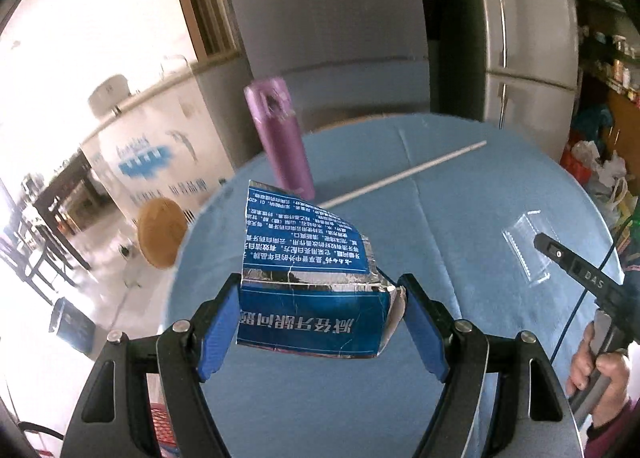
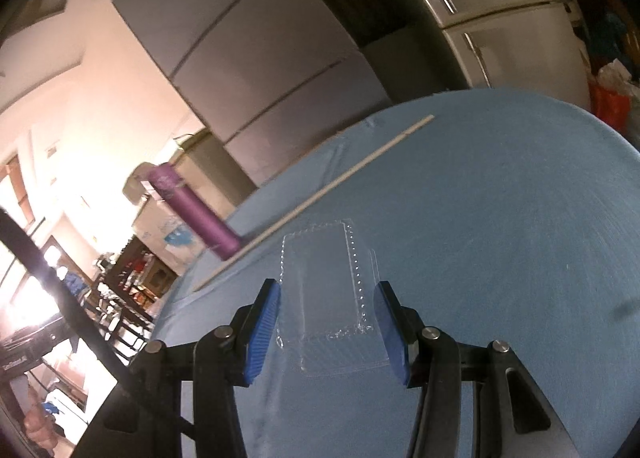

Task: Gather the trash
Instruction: 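Lift the blue carton and clear tray and turn toward the red basket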

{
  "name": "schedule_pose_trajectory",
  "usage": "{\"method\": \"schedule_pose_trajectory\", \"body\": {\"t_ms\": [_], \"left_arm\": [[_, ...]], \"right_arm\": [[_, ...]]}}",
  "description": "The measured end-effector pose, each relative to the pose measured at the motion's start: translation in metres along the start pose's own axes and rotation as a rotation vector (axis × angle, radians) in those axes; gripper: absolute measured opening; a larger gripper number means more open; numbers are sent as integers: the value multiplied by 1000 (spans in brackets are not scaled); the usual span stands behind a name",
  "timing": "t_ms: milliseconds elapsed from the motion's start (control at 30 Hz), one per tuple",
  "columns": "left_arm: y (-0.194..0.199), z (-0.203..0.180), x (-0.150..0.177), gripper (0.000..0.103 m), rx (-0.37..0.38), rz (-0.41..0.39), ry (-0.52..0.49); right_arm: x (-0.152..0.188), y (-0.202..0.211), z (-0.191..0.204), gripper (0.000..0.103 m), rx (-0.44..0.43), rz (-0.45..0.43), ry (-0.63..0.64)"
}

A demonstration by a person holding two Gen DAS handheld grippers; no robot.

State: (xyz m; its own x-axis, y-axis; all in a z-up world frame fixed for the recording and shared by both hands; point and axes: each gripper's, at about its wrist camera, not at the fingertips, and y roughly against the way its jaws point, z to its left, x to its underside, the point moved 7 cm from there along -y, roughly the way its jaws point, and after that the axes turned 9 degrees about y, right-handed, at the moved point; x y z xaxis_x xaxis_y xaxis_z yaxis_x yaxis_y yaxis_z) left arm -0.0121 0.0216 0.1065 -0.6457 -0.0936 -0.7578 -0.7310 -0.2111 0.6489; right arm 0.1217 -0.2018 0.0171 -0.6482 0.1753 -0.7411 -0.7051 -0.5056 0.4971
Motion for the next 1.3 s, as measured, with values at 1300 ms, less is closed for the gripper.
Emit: {"method": "schedule_pose_trajectory", "body": {"t_ms": [1300], "left_arm": [[121,228,80,78,-230,-165,189]], "right_arm": [[74,79,335,52,-372,64,351]]}}
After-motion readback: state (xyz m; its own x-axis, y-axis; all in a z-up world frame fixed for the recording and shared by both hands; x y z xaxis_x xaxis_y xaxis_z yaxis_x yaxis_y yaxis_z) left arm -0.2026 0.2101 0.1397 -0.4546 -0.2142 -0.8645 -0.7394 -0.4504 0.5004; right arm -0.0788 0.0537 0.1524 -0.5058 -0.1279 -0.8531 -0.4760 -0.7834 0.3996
